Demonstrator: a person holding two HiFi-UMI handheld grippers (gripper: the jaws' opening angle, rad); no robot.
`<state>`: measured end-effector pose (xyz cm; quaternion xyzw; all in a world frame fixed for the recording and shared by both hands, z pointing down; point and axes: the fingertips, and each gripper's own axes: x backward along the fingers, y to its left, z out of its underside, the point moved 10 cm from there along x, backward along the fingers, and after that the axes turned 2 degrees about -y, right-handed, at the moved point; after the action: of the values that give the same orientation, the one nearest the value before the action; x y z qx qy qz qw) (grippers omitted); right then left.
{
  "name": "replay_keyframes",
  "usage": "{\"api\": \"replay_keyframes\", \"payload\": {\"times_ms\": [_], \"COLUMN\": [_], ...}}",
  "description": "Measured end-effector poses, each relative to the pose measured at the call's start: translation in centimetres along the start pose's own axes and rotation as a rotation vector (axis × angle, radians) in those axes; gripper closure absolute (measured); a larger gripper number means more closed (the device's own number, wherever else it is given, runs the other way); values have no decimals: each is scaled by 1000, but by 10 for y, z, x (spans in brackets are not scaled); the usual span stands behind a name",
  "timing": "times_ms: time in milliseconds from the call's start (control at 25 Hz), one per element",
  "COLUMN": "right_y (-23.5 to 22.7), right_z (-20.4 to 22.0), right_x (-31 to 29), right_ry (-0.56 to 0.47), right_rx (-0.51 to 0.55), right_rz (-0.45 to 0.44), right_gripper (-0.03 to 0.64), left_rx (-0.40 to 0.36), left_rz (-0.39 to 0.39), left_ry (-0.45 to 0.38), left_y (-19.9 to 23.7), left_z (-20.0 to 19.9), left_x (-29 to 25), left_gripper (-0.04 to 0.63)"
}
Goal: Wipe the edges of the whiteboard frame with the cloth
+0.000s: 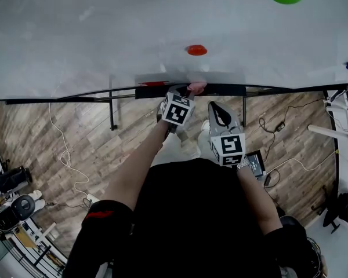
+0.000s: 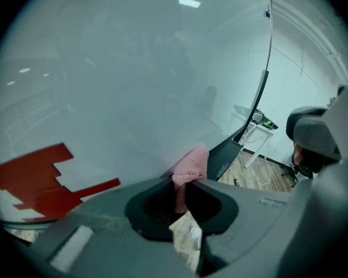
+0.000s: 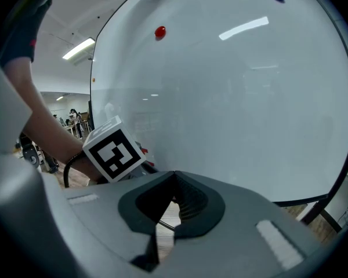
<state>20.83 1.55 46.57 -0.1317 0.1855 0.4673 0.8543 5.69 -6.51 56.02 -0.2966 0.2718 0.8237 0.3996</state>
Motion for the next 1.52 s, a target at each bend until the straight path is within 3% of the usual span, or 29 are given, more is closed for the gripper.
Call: {"api": "replay_keyframes", "payload": {"times_ms": [1520], "right_y": [84], "right_z": [-11], "right_x": [-43], "right_ry": [-9], "right_rx": [-45], "right_rz": [42], "right_gripper": [615], "left_rx": [-34], "left_rz": [38], "left_ry": [16], "left_y": [61], "left_z": [25], "left_x": [45], "left_gripper": [549]}}
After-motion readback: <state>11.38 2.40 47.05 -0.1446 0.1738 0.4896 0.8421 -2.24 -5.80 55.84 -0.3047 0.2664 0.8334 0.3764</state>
